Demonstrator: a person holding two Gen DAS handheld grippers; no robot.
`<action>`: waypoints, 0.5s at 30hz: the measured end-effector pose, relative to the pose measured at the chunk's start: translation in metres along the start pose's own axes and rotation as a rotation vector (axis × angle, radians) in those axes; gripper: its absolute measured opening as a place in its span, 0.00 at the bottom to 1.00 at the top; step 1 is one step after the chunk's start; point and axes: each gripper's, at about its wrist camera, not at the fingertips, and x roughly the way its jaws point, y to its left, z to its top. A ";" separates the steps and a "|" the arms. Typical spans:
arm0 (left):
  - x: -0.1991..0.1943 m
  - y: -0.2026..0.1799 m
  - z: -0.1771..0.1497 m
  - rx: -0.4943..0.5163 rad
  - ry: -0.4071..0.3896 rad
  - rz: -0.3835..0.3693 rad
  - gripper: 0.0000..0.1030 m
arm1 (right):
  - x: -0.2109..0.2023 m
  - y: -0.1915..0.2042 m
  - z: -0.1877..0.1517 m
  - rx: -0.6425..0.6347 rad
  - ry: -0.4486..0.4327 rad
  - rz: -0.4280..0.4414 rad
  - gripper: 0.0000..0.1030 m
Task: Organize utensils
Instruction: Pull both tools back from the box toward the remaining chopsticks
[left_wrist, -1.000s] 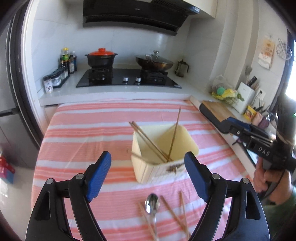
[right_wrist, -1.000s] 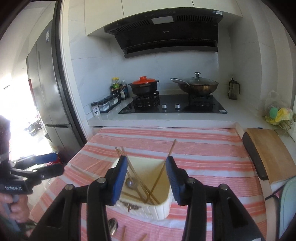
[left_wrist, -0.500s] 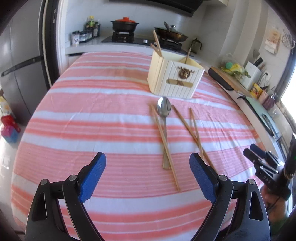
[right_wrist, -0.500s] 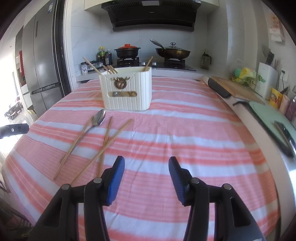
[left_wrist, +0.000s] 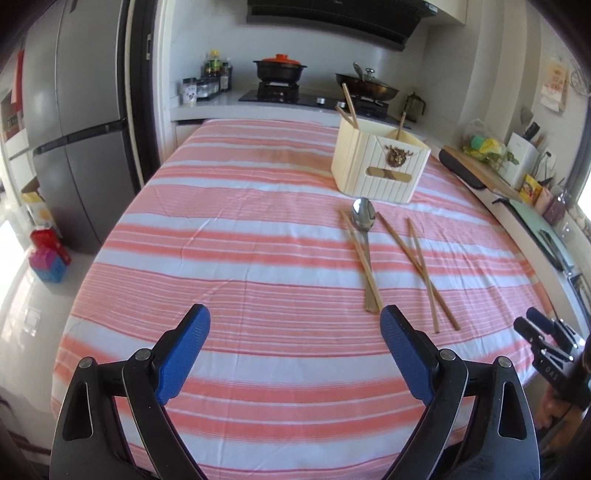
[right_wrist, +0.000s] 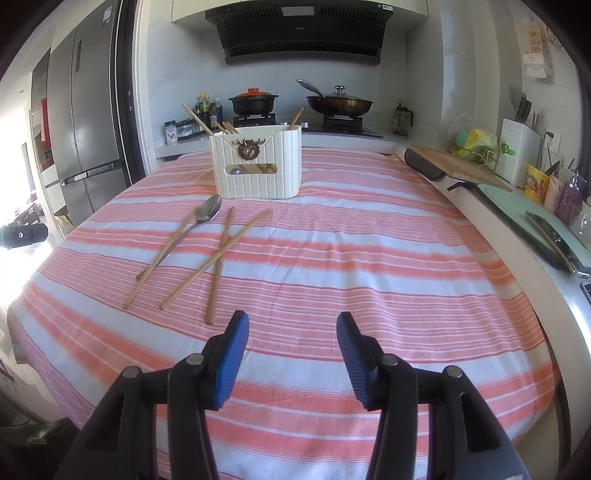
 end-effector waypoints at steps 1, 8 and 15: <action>0.005 0.001 -0.002 -0.005 0.010 -0.003 0.91 | 0.002 0.001 -0.001 -0.002 0.005 0.002 0.49; 0.036 -0.013 -0.008 0.030 0.066 -0.036 0.91 | 0.016 0.008 0.001 0.039 0.049 0.032 0.49; 0.051 -0.039 0.000 0.065 0.076 -0.092 0.90 | 0.043 0.017 0.023 0.139 0.151 0.171 0.34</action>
